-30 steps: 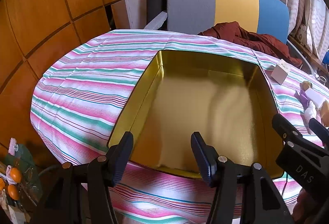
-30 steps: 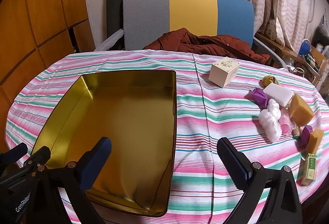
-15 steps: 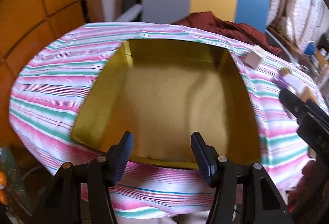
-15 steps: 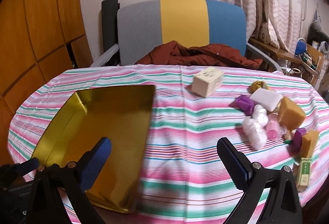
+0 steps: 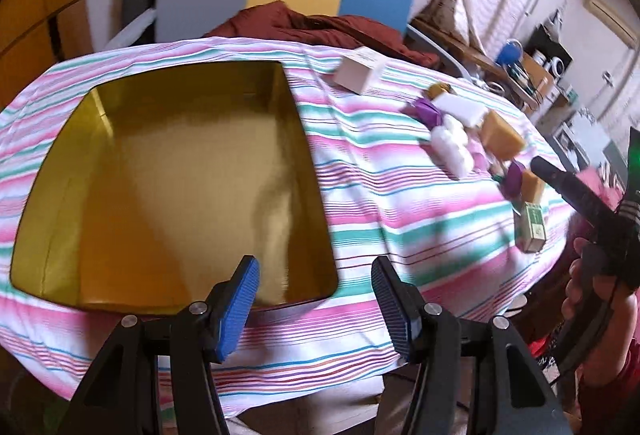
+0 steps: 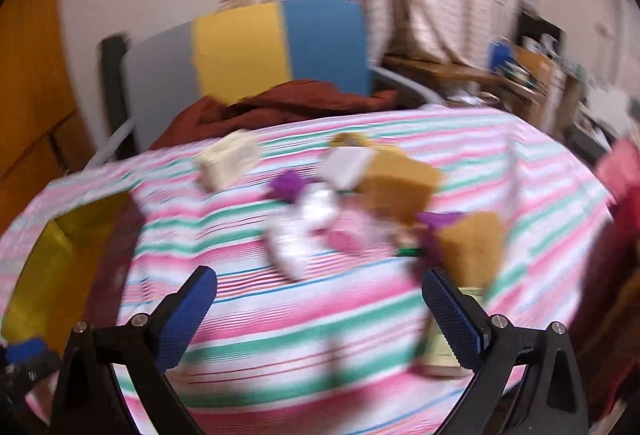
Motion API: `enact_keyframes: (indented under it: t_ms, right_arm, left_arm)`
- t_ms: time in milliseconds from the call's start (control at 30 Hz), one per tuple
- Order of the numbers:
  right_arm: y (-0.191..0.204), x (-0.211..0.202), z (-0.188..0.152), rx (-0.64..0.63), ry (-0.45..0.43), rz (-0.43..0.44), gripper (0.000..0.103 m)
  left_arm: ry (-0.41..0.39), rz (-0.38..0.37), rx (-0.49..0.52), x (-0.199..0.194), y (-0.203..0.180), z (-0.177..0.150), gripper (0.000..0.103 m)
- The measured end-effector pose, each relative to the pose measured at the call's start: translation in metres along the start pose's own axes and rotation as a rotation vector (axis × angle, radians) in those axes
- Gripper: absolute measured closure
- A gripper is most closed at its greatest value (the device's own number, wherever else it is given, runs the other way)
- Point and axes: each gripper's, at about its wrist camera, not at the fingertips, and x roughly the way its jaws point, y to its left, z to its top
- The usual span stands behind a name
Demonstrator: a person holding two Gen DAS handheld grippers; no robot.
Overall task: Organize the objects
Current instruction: 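Grasp the clear plastic bundle with the left gripper while the right grasps the green-labeled box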
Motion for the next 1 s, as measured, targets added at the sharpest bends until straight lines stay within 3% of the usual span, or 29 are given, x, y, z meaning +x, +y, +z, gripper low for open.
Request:
enact_keyframes:
  t_ms: [200, 333, 500, 667, 800, 1000]
  right_arm:
    - [-0.059, 0.017, -0.009, 0.101, 0.065, -0.133, 0.012]
    - [-0.082, 0.037, -0.022, 0.16, 0.158, -0.152, 0.023]
    - [-0.089, 0.051, -0.036, 0.161, 0.218, -0.113, 0.052]
    - [-0.087, 0.047, -0.039, 0.141, 0.176, -0.081, 0.06]
    - [-0.087, 0.038, -0.039, 0.144, 0.135, -0.045, 0.062]
    - [-0.089, 0.029, -0.038, 0.15, 0.165, -0.049, 0.063]
  left_arm:
    - [0.033, -0.115, 0.007, 0.01, -0.022, 0.006, 0.044]
    - [0.065, -0.146, 0.028, 0.018, -0.039, 0.012, 0.044]
    - [0.066, -0.165, 0.071, 0.025, -0.061, 0.014, 0.044]
    - [0.058, -0.202, 0.093, 0.036, -0.074, 0.025, 0.042]
    - [0.087, -0.282, 0.053, 0.054, -0.081, 0.037, 0.04]
    - [0.086, -0.274, 0.026, 0.08, -0.099, 0.056, 0.035]
